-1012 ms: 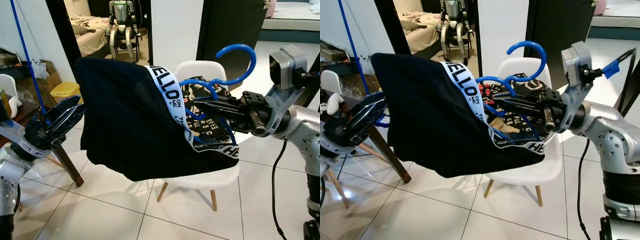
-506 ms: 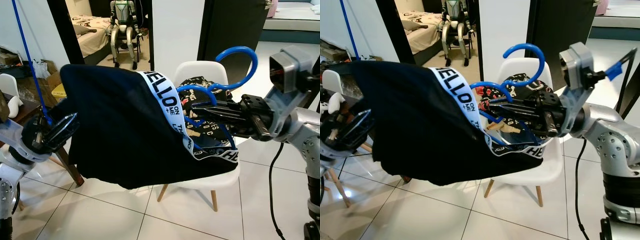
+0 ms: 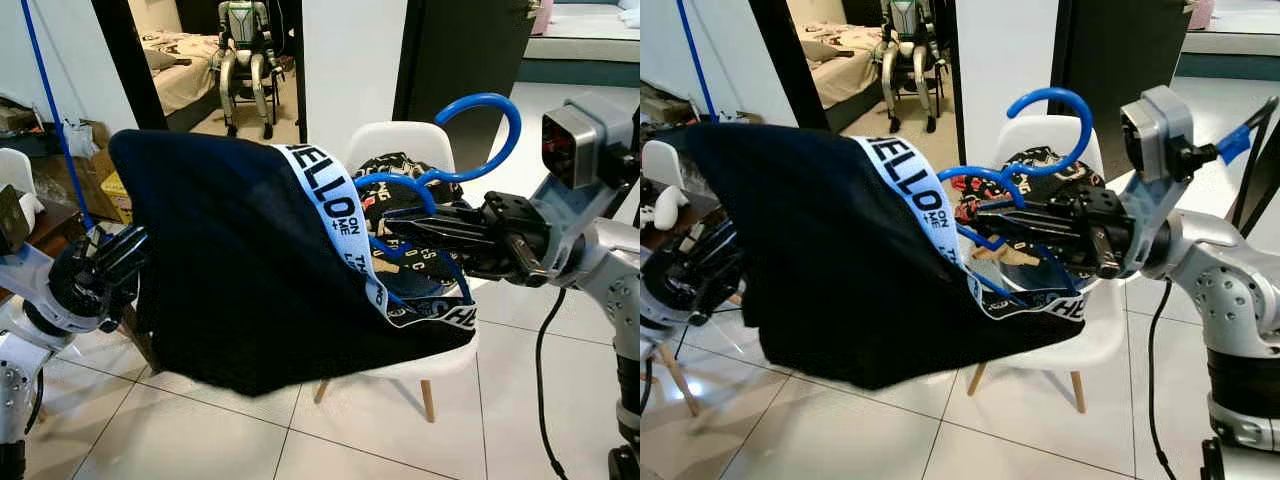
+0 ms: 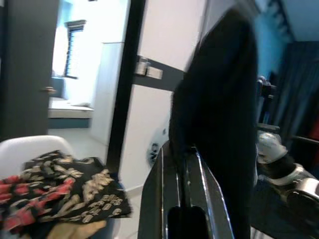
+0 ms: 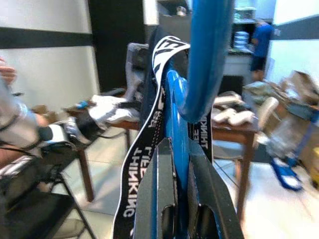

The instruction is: Hang hanger

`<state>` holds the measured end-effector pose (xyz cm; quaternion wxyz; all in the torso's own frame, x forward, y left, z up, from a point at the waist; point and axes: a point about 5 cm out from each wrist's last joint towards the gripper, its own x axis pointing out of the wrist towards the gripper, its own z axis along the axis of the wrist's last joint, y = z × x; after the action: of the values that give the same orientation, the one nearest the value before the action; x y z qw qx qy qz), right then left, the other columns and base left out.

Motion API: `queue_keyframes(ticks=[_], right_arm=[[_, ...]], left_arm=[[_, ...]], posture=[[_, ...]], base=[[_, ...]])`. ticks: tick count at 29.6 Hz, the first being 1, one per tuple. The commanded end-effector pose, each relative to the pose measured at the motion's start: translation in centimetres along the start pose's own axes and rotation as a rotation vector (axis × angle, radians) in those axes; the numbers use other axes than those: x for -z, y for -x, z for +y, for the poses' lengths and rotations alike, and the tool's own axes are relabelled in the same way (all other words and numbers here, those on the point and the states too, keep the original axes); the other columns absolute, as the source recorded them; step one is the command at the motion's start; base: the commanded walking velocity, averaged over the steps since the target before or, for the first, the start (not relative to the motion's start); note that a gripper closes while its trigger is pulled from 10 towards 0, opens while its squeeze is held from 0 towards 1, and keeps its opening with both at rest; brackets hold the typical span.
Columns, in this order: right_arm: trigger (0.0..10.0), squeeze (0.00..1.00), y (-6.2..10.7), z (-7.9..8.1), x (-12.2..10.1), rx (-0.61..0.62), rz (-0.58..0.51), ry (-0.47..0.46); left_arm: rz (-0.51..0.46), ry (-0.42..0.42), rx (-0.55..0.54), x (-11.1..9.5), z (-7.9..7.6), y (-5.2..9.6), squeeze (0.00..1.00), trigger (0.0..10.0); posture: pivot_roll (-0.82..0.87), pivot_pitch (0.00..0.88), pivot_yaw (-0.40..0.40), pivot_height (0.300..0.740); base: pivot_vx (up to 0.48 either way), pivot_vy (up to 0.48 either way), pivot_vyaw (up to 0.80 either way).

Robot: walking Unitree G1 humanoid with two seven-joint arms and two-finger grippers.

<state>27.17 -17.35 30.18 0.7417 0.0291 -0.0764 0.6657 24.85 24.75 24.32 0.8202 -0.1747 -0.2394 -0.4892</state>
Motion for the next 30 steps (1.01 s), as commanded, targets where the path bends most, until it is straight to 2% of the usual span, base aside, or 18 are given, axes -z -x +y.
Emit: queue_keyframes(ticks=[1,2,5,6,7,9,10,11,12,15,17,20,21,25,26,28,29,30], right_arm=[[0.0,0.00,0.3,-0.3,-0.1,0.036,0.020,0.023],[0.0,0.00,0.3,-0.3,-0.1,0.036,0.020,0.023],[0.0,0.00,0.9,-0.9,0.1,0.091,0.050,0.027],[0.0,0.00,0.9,-0.9,0.1,0.091,0.050,0.027],[0.0,0.00,1.3,-1.1,0.4,0.121,0.077,0.028],[0.0,0.00,1.3,-1.1,0.4,0.121,0.077,0.028],[0.0,0.00,1.8,-1.5,1.2,0.167,0.140,0.023],[0.0,0.00,1.8,-1.5,1.2,0.167,0.140,0.023],[0.0,0.00,2.3,-2.0,2.2,0.224,0.215,0.017],[0.0,0.00,2.7,-2.6,3.2,0.286,0.288,0.008],[0.0,0.00,3.5,-3.7,4.3,0.412,0.361,0.003],[0.0,0.00,3.6,-4.4,4.2,0.473,0.338,0.002],[0.0,0.00,3.9,-5.3,3.7,0.561,0.282,-0.011],[0.0,0.00,4.1,-6.1,3.2,0.631,0.222,-0.032],[0.0,0.00,4.0,-6.5,2.7,0.664,0.141,-0.046],[0.0,0.00,4.0,-6.7,2.4,0.677,0.089,-0.055],[0.0,0.00,4.2,-6.8,3.2,0.711,0.162,-0.023],[0.0,0.00,4.2,-6.8,3.2,0.711,0.162,-0.023]], left_arm=[[0.010,-0.061,-0.059,-1.0,0.8,0.4,0.00,0.0],[0.010,-0.061,-0.059,-1.0,0.8,0.4,0.00,0.0],[-0.014,-0.146,-0.255,-2.1,3.2,0.9,0.00,0.0],[-0.014,-0.146,-0.255,-2.1,3.2,0.9,0.00,0.0],[-0.051,-0.190,-0.374,-3.1,4.6,1.3,0.00,0.0],[-0.051,-0.190,-0.374,-3.1,4.6,1.3,0.00,0.0],[-0.099,-0.232,-0.481,-4.2,5.7,1.6,0.00,0.0],[-0.099,-0.232,-0.481,-4.2,5.7,1.6,0.00,0.0],[-0.152,-0.260,-0.545,-5.2,6.2,1.8,0.00,0.0],[-0.195,-0.277,-0.579,-5.9,6.4,1.8,0.00,0.0],[-0.262,-0.271,-0.569,-6.6,6.1,1.6,0.00,0.0],[-0.282,-0.260,-0.549,-6.6,5.9,1.5,0.00,0.0],[-0.292,-0.245,-0.537,-6.4,5.7,1.5,0.00,0.0],[-0.295,-0.230,-0.532,-6.1,5.7,1.6,0.00,0.0],[-0.236,-0.214,-0.524,-4.8,5.7,1.4,0.00,0.0],[-0.191,-0.203,-0.518,-3.8,5.7,1.2,0.00,0.0],[-0.093,-0.211,-0.574,-2.1,6.3,1.4,0.00,0.0],[-0.093,-0.211,-0.574,-2.1,6.3,1.4,0.00,0.0]], posture=[[-0.06,0.000,0.035,0.740],[-0.06,0.000,0.035,0.740],[-0.06,0.000,0.035,0.740],[-0.06,0.000,0.035,0.740],[-0.06,0.000,0.036,0.740],[-0.06,0.000,0.036,0.740],[-0.06,0.000,0.035,0.740],[-0.06,0.000,0.035,0.740],[-0.06,0.000,0.034,0.740],[-0.06,0.000,0.034,0.740],[-0.05,0.000,0.031,0.740],[-0.05,0.000,0.031,0.740],[-0.05,0.000,0.030,0.740],[-0.05,0.000,0.030,0.740],[-0.05,0.000,0.027,0.740],[-0.05,0.000,0.027,0.740],[-0.05,0.000,0.028,0.740],[-0.05,0.000,0.028,0.740]], base=[[0.000,0.000,0.00],[0.000,0.000,0.00],[0.000,0.000,0.00],[0.000,0.000,0.00],[0.000,0.000,0.00],[0.000,0.000,0.00],[0.000,0.000,0.00],[0.000,0.000,0.00],[0.000,0.000,0.00],[0.000,0.000,0.00],[0.000,0.000,0.00],[0.000,0.000,0.00],[0.000,0.000,0.00],[0.000,0.000,0.00],[0.000,0.000,0.00],[0.000,0.000,0.00],[0.000,0.000,0.00],[0.000,0.000,0.00]])
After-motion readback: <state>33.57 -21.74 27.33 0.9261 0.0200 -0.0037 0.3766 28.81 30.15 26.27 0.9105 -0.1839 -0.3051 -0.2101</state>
